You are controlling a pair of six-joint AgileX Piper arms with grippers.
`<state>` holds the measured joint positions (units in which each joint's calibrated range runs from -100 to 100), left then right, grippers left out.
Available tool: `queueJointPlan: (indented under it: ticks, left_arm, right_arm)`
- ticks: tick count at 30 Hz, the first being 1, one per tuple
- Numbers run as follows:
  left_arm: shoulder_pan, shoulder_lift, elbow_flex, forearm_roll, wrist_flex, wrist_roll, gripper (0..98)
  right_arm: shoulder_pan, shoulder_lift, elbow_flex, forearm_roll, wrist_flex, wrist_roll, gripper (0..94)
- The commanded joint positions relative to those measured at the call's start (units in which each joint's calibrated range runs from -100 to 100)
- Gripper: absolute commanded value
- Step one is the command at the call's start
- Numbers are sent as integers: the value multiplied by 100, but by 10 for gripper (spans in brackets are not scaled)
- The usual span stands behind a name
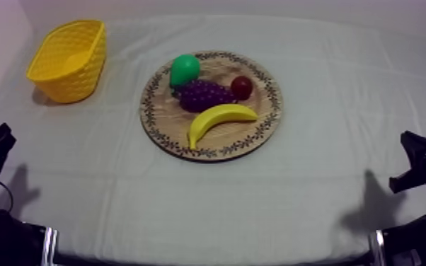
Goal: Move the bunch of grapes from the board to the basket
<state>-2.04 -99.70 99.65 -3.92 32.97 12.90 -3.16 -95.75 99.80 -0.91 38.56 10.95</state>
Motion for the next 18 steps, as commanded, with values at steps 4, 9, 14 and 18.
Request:
queueJointPlan:
  ticks: [4,9,14,18]
  left_arm:
    - [133,-5,-2,17,1,99,1]
    - [432,-20,-11,27,23,2,1]
    - [881,36,-20,-30,-141,-256,0]
    - [1224,478,-99,-158,-302,-129,0]
  right_arm:
    - [2,-1,-2,0,-1,1,3]
    - [2,-1,-2,0,-1,1,3]
    - [2,-1,-2,0,-1,1,3]
    - [2,-1,-2,0,-1,0,3]
